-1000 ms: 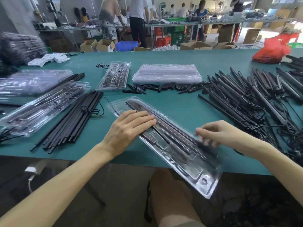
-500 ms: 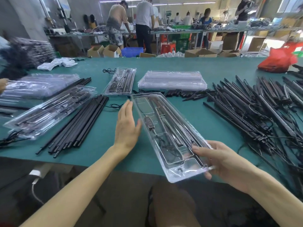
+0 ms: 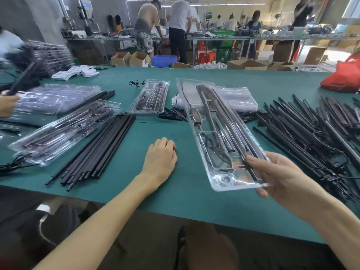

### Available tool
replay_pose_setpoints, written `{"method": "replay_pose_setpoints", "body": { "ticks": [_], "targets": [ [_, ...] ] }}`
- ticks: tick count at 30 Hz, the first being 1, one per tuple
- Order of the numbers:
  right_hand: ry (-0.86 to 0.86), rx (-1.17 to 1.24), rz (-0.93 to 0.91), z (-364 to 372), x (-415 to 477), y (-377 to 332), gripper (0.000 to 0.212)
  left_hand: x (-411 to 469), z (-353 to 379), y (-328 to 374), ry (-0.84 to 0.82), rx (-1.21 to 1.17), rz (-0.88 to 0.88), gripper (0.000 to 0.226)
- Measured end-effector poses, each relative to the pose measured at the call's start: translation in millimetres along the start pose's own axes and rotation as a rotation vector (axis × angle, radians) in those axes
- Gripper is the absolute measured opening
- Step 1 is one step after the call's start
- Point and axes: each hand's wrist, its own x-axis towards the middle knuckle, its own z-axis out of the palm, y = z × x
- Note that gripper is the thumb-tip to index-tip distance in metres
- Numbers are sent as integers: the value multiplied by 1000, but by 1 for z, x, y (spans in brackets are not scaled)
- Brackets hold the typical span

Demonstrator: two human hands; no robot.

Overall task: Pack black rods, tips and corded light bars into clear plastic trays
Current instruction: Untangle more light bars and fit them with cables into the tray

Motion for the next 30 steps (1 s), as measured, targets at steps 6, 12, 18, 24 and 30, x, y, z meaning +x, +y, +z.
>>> {"method": "replay_pose_setpoints", "body": {
  "ticks": [6, 12, 18, 24, 30],
  "targets": [
    [-18, -32, -56, 30, 47, -30, 21, 23, 4, 4, -6, -14, -54, 12],
    [-136, 25, -171, 61, 99, -87, 18, 27, 13, 2, -38, -3, -63, 14],
    [-125, 28, -199, 96, 183, -119, 15, 28, 13, 0, -50, 45, -52, 16],
    [-38, 72, -23, 114, 274, -72, 20, 32, 17, -2, -92, 36, -58, 21],
    [-31, 168, 98, 117, 343, -20, 11, 33, 20, -5, -57, 28, -64, 28]
  ]
}}
